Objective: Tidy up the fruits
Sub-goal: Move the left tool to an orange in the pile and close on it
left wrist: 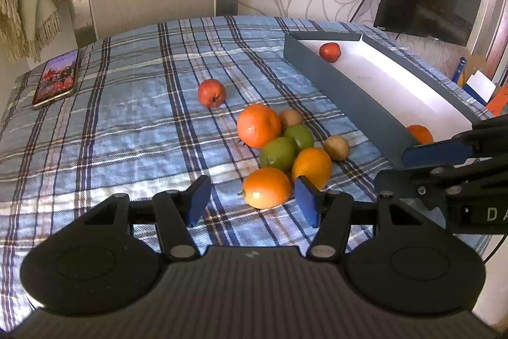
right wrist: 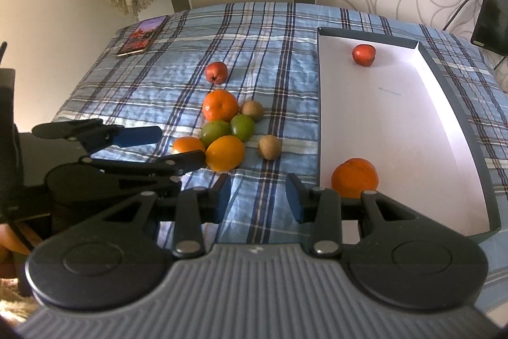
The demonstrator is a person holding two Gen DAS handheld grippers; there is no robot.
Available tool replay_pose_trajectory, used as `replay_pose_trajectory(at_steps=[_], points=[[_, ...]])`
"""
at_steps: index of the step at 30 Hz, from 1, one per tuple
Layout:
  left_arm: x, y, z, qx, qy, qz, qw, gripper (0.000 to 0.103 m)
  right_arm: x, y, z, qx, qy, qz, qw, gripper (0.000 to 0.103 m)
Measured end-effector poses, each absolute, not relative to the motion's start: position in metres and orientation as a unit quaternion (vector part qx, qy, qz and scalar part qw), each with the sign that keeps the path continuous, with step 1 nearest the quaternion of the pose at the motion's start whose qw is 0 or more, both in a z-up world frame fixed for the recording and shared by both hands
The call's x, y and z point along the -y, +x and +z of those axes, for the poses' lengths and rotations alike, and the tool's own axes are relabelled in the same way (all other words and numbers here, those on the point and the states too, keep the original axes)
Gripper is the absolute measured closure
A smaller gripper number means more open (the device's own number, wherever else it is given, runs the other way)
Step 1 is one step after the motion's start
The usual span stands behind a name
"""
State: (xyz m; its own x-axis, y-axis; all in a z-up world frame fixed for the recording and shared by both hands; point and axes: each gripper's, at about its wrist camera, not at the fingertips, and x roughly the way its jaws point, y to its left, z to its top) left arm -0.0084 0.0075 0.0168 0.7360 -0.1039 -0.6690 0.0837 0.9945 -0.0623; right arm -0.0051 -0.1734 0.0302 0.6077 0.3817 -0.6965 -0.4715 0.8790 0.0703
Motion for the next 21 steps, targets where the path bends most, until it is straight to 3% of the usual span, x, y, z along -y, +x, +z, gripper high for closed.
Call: replay_pose_trajectory(at_steps=[7,12,21], points=[[-0.004,-0.009,0.009,-0.377,-0.018,-0.06,0.924,0.04,0.173,-0.005,0.03,-0.376,-0.058,0.24,0.893,0.062],[-0.003,-0.008,0.009,-0.373,-0.021,-0.07,0.925,0.06,0.172,-0.006,0.028,-0.377,-0.061,0.244,0.892,0.062],[-0.014,-0.013,0.012,-0.367,-0.024,-0.05,0.929,0.061,0.163,-0.001,0.026,-0.377,-0.062,0.258,0.887,0.062]])
